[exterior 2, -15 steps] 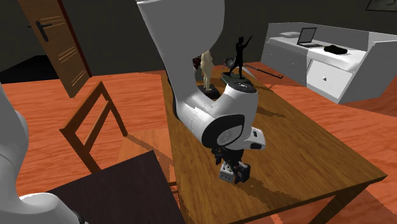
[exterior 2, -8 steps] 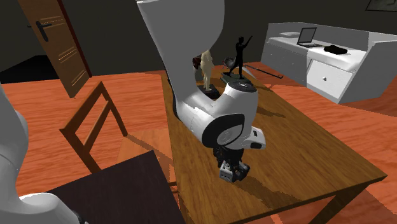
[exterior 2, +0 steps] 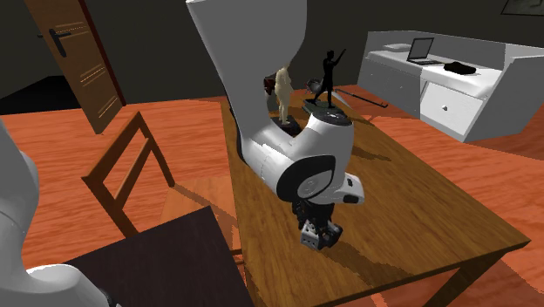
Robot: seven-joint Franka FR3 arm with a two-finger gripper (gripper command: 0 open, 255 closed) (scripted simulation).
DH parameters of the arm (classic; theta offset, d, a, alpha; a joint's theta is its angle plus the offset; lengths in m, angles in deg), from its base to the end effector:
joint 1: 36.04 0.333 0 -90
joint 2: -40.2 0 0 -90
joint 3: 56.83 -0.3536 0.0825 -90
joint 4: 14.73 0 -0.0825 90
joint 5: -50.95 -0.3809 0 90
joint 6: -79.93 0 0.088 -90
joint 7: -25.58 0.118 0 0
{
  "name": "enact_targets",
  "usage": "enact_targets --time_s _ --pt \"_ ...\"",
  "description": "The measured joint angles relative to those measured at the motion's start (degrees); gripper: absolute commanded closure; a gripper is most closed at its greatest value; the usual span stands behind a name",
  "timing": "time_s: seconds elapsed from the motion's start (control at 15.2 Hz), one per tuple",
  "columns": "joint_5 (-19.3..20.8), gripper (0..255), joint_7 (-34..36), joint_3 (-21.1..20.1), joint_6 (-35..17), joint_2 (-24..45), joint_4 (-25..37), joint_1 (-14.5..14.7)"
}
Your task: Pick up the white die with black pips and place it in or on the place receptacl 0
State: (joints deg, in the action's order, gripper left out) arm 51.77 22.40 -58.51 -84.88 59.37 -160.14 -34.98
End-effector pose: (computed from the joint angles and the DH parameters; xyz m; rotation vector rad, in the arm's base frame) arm 0.4627 0.0237 0.1771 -3.1305 -0.1810 -0.0066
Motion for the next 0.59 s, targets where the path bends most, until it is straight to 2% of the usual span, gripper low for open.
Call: enact_targets --time_s 0.59 --pt "-0.6 255 -0.5 -0.4 6.6 -7.7 -1.2 -0.4"
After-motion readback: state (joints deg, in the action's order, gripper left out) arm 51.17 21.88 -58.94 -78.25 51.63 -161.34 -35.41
